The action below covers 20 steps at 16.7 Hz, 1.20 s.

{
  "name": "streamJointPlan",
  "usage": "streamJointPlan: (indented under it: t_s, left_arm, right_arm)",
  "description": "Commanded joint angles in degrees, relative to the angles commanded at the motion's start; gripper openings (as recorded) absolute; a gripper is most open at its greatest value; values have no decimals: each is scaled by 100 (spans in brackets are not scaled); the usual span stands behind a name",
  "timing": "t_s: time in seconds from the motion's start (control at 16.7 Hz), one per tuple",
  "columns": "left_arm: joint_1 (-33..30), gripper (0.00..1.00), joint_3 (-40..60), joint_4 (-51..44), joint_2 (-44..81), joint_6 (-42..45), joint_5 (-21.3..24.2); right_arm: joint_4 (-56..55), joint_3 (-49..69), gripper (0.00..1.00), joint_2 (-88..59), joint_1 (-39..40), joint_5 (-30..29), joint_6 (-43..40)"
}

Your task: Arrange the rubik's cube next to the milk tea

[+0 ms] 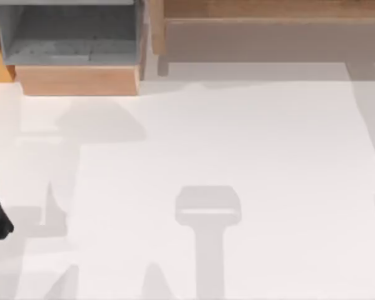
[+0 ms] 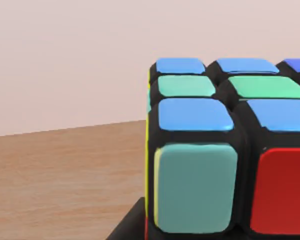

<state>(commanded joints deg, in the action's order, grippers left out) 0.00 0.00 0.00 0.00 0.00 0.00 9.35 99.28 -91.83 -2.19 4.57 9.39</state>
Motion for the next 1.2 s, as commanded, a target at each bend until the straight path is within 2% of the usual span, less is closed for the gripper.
streamJointPlan:
  t_s: [0.24, 0.78, 0.96, 1.2]
  left_arm:
    - [0, 100, 0, 0, 0, 0, 0]
    - [0, 100, 0, 0, 0, 0, 0]
    - [0, 100, 0, 0, 0, 0, 0]
    - [0, 100, 0, 0, 0, 0, 0]
  right_arm:
    - [1315, -1095, 0, 843, 892, -309, 597]
    - [4693, -4862, 0, 2115, 2795, -467, 1761]
    - [5317, -5509, 0, 2277, 3108, -440, 1953]
    - [5442, -5637, 0, 2304, 3165, -436, 1991]
